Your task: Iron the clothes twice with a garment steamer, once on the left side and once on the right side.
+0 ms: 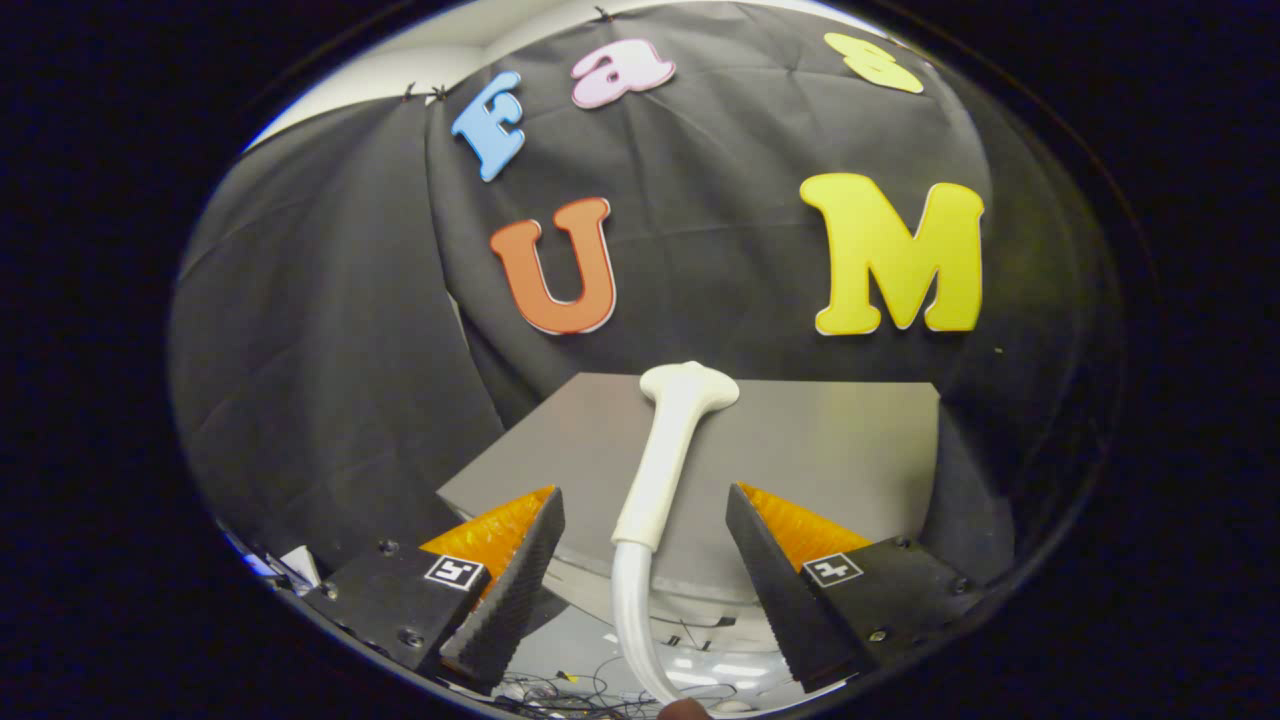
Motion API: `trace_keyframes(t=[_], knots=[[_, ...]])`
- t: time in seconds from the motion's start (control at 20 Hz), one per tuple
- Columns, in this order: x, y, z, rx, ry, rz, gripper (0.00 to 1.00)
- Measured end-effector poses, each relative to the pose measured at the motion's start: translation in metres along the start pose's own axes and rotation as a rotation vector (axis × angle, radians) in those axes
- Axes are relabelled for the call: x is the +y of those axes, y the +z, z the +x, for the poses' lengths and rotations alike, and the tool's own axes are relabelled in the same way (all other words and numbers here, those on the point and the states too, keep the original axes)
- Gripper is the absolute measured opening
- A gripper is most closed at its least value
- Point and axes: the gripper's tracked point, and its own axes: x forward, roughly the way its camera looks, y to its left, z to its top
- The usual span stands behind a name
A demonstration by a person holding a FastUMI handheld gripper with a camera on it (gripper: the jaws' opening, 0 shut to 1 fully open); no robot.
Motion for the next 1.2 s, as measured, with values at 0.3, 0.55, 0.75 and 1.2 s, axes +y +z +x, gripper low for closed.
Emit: trace_keyframes(t=[0.3,0.55,0.75,1.2], knots=[[-0.006,-0.015,0.071,0.153,-0.077,-0.017,0.95],[-0.01,-0.019,0.085,0.193,-0.129,-0.04,0.68],[-0.004,-0.019,0.085,0.205,-0.109,0.002,0.47],[0.019,0.01,0.029,0.133,0.064,0.06,0.3]])
